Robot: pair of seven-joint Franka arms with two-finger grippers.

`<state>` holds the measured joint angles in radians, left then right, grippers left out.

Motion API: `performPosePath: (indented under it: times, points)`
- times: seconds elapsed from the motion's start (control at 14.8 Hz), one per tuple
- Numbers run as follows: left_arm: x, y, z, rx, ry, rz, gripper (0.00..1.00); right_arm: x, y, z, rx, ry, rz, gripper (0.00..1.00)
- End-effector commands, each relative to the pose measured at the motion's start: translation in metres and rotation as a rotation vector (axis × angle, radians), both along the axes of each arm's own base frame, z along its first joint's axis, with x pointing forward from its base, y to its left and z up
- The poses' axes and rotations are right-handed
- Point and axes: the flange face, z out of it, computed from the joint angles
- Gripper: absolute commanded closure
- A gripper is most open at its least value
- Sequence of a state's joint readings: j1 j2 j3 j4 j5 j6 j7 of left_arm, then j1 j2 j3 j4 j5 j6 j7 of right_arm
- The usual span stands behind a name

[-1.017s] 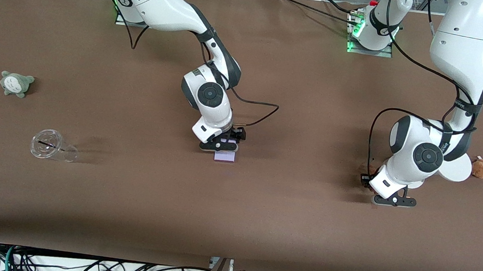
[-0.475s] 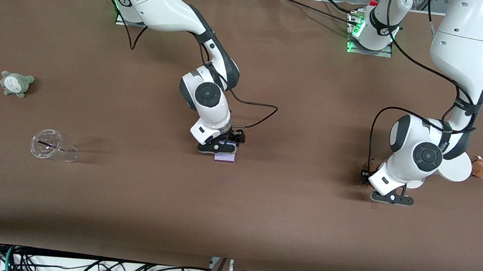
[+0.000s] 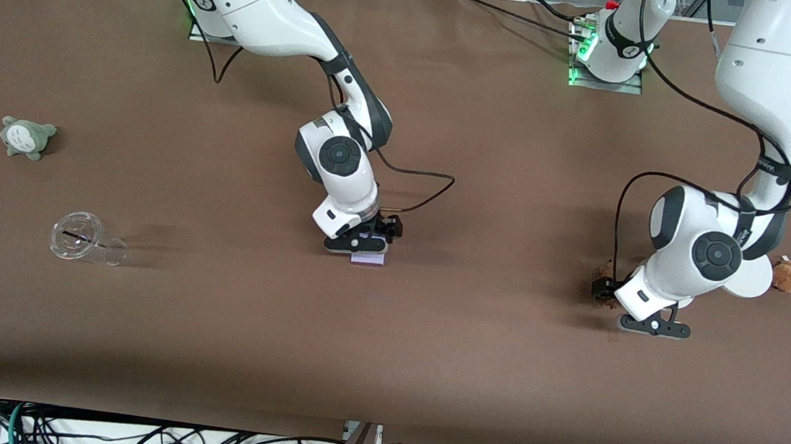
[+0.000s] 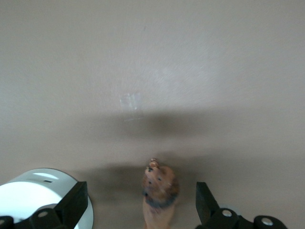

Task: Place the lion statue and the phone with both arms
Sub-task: 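Place the lion with the left gripper while the right gripper lifts the phone, then carry the phone with the right gripper and lower it beside the glass cup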

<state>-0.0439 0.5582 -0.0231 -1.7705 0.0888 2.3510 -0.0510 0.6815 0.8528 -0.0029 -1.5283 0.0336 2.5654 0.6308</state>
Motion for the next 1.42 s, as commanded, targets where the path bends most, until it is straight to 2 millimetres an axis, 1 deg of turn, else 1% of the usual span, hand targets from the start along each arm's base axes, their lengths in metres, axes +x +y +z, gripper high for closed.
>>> performPosePath:
  times: [0.0,0.07,0.14,0.2,0.27,0.34,0.41,0.47,0.54,0.61,0.68,0.75,0.81,0.88,0.95,1.02,1.08,1.15,1.22,1.29,1.36]
  points:
    - [-0.013,-0.027,0.068,-0.005,0.000,-0.043,0.00,0.005,0.004,-0.006,0.016,-0.016,-0.017,0.00]
    - [-0.018,-0.035,0.088,-0.006,0.005,-0.040,0.00,0.006,0.003,-0.005,0.015,-0.018,-0.017,0.15]
    - [-0.024,-0.043,0.102,-0.008,0.018,-0.015,0.00,0.007,0.002,-0.004,0.014,-0.020,-0.017,0.36]
    - [-0.028,-0.042,0.120,-0.005,0.019,0.010,0.00,0.011,-0.001,0.000,0.013,-0.025,-0.018,0.55]
    - [-0.034,-0.041,0.141,-0.002,0.017,0.007,0.00,0.015,-0.001,0.004,0.014,-0.032,-0.018,0.62]
    - [-0.039,-0.041,0.160,0.000,0.014,0.015,0.00,0.017,-0.002,0.006,0.014,-0.036,-0.017,0.63]
    - [-0.046,-0.039,0.182,-0.002,0.005,0.021,0.00,0.022,-0.008,0.010,0.015,-0.041,-0.025,0.63]
    - [-0.054,-0.037,0.204,-0.001,-0.002,0.025,0.00,0.033,-0.021,0.018,0.001,-0.042,-0.038,0.63]
    - [-0.066,-0.033,0.230,0.003,0.002,0.031,0.00,0.041,-0.035,0.024,-0.016,-0.020,-0.051,0.63]
    - [-0.080,-0.033,0.251,0.010,0.023,0.034,0.00,0.051,-0.045,0.036,-0.028,-0.013,-0.031,0.63]
    - [-0.093,-0.028,0.270,0.016,0.036,0.040,0.00,0.066,-0.057,0.048,-0.041,-0.003,-0.007,0.63]
    - [-0.106,-0.022,0.289,0.020,0.045,0.042,0.00,0.079,-0.075,0.057,-0.060,0.022,0.001,0.62]
    - [-0.116,-0.014,0.300,0.025,0.068,0.054,0.00,0.090,-0.096,0.070,-0.076,0.044,0.005,0.62]
    - [-0.124,-0.009,0.313,0.028,0.075,0.064,0.00,0.097,-0.115,0.076,-0.090,0.069,0.016,0.62]
    - [-0.128,0.000,0.318,0.030,0.089,0.083,0.00,0.106,-0.134,0.085,-0.098,0.072,0.031,0.62]
    - [-0.128,0.013,0.326,0.029,0.090,0.104,0.00,0.112,-0.151,0.091,-0.097,0.071,0.043,0.62]
    - [-0.128,0.020,0.324,0.030,0.102,0.116,0.00,0.121,-0.176,0.091,-0.107,0.079,0.031,0.62]
    - [-0.126,0.023,0.321,0.032,0.109,0.123,0.00,0.129,-0.203,0.089,-0.124,0.093,0.010,0.62]
    - [-0.122,0.029,0.316,0.031,0.117,0.131,0.00,0.131,-0.222,0.084,-0.137,0.112,0.016,0.62]
    - [-0.120,0.034,0.315,0.029,0.118,0.138,0.00,0.134,-0.249,0.082,-0.148,0.121,0.012,0.62]
    - [-0.118,0.037,0.318,0.027,0.109,0.138,0.00,0.135,-0.269,0.077,-0.150,0.133,0.004,0.63]
